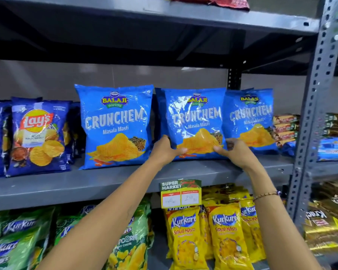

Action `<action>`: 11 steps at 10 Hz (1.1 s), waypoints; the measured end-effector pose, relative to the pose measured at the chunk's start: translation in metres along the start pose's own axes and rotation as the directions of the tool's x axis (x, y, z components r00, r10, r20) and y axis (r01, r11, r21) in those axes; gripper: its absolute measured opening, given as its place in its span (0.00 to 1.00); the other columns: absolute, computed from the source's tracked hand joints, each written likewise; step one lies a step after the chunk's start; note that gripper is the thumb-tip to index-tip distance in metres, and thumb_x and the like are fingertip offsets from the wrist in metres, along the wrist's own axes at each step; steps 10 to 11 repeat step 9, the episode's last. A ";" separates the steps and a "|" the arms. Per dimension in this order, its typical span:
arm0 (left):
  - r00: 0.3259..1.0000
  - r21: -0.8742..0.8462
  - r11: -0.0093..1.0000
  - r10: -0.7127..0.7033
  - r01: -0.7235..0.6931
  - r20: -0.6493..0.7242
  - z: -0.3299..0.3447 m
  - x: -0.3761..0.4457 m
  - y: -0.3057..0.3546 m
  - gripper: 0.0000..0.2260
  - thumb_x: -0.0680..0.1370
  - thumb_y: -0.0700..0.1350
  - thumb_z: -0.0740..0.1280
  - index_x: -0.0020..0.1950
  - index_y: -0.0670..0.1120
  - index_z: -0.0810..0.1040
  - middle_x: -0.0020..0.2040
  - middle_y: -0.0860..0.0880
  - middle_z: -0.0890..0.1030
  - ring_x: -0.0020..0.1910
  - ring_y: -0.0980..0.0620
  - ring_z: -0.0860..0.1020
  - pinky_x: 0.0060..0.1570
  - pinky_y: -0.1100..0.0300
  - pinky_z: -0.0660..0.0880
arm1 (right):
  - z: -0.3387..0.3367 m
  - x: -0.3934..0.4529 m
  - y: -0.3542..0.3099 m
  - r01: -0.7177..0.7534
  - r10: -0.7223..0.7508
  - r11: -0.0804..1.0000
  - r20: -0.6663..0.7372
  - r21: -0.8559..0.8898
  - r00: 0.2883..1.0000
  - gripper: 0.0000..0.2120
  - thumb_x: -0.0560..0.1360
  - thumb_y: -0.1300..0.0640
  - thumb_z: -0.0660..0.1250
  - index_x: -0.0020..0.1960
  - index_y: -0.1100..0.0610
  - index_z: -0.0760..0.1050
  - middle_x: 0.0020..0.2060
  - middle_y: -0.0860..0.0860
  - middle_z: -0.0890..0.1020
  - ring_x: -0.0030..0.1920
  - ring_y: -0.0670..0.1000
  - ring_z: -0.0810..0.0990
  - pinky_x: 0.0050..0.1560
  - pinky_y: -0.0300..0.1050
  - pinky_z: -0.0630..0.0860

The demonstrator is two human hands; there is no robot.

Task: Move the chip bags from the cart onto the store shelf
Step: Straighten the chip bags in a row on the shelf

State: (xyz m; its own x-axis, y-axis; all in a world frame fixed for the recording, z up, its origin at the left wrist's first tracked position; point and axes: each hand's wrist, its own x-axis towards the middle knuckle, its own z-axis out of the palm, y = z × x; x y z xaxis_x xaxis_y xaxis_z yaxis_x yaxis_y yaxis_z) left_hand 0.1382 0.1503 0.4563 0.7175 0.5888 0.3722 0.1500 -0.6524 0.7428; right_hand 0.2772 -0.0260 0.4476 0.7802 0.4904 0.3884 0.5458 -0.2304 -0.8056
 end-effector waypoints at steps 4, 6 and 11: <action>0.997 0.055 0.998 0.021 -0.017 -0.079 -0.001 -0.006 -0.004 0.34 0.70 0.51 0.74 0.68 0.39 0.62 0.70 0.42 0.68 0.68 0.44 0.68 0.61 0.52 0.69 | 0.015 0.019 0.006 -0.010 0.006 0.999 0.067 0.048 0.998 0.35 0.67 0.47 0.74 0.68 0.61 0.68 0.63 0.57 0.76 0.64 0.56 0.73 0.65 0.55 0.71; 0.999 0.047 0.999 -0.005 0.007 -0.047 -0.002 -0.008 -0.004 0.36 0.70 0.51 0.73 0.71 0.40 0.59 0.72 0.43 0.66 0.70 0.44 0.66 0.64 0.52 0.68 | 0.015 0.020 0.006 -0.016 0.016 1.000 0.076 0.000 0.997 0.34 0.68 0.47 0.74 0.67 0.62 0.69 0.64 0.57 0.76 0.65 0.56 0.73 0.65 0.55 0.71; 1.000 0.223 0.975 -0.004 0.008 -0.019 -0.011 -0.027 0.008 0.30 0.74 0.55 0.68 0.67 0.37 0.64 0.66 0.42 0.71 0.63 0.44 0.71 0.54 0.55 0.68 | 0.005 -0.012 -0.013 0.050 -0.071 0.961 -0.066 -0.273 0.995 0.30 0.72 0.50 0.71 0.64 0.68 0.68 0.61 0.63 0.76 0.60 0.62 0.75 0.53 0.52 0.72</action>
